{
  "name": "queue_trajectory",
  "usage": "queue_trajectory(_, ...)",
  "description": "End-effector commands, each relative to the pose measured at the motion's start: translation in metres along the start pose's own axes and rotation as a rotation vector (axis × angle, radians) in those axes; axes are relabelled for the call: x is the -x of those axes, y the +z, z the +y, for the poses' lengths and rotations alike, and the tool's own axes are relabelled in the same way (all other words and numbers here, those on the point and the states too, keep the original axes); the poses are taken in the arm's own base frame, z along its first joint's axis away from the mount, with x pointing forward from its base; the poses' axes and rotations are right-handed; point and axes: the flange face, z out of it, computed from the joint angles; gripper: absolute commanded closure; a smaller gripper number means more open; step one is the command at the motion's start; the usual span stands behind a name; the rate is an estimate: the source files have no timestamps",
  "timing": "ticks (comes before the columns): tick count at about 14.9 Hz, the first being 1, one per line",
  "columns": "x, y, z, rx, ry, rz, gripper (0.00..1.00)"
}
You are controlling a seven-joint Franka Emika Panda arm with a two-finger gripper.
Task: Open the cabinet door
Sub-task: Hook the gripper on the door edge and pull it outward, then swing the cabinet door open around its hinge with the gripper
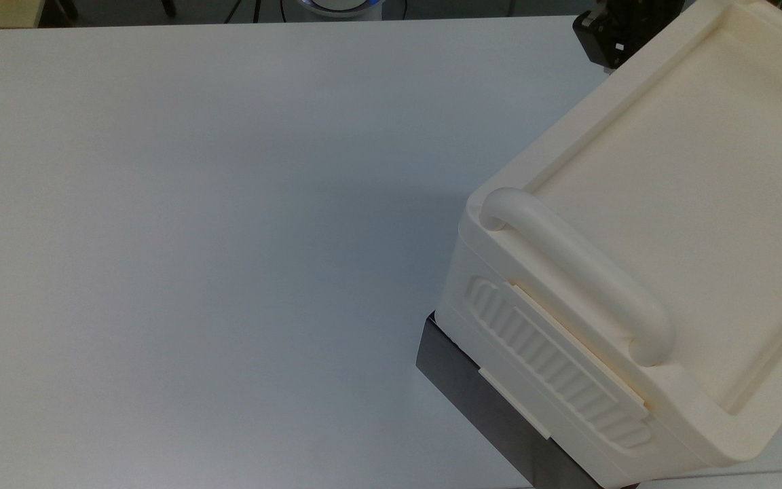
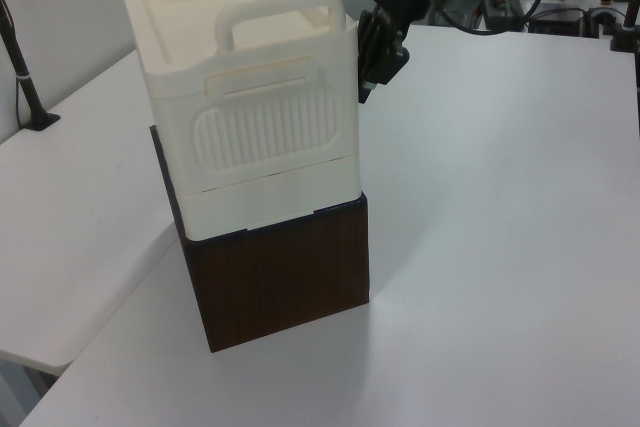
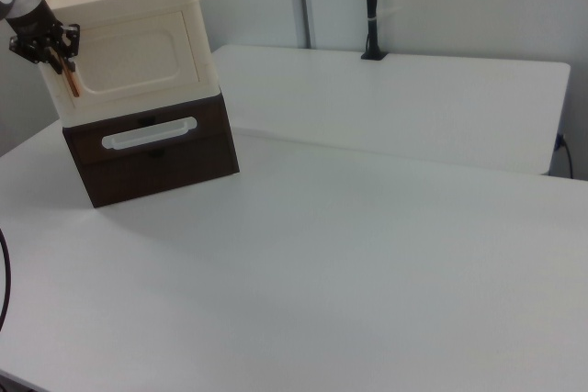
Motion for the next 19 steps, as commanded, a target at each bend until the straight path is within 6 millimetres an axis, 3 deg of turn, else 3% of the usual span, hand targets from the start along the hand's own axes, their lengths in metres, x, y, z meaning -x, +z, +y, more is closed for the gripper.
queue_trajectory(1, -0.006, 0.002, 0.0, -0.009, -0.055, 0.042, 0.71)
queue_trajectory(2, -0.008, 0.008, 0.0, -0.007, -0.056, 0.047, 0.74)
queue_trajectory(4, -0.012, 0.004, -0.001, -0.001, -0.054, 0.089, 0.91)
queue_trajectory(5, -0.012, 0.003, 0.0, -0.001, -0.053, 0.087, 0.94)
queue_trajectory(8, -0.005, 0.004, -0.001, -0.008, -0.051, 0.036, 0.94)
queue_trajectory(12, 0.014, -0.001, 0.016, -0.017, -0.028, -0.096, 0.91)
queue_trajectory(16, 0.04, -0.023, 0.044, -0.028, 0.021, -0.23, 0.76)
queue_trajectory(17, 0.047, -0.029, 0.05, -0.032, 0.039, -0.265, 0.5)
queue_trajectory(18, 0.055, -0.041, 0.061, -0.034, 0.054, -0.289, 0.47)
queue_trajectory(19, 0.064, -0.049, 0.073, -0.039, 0.082, -0.314, 0.3)
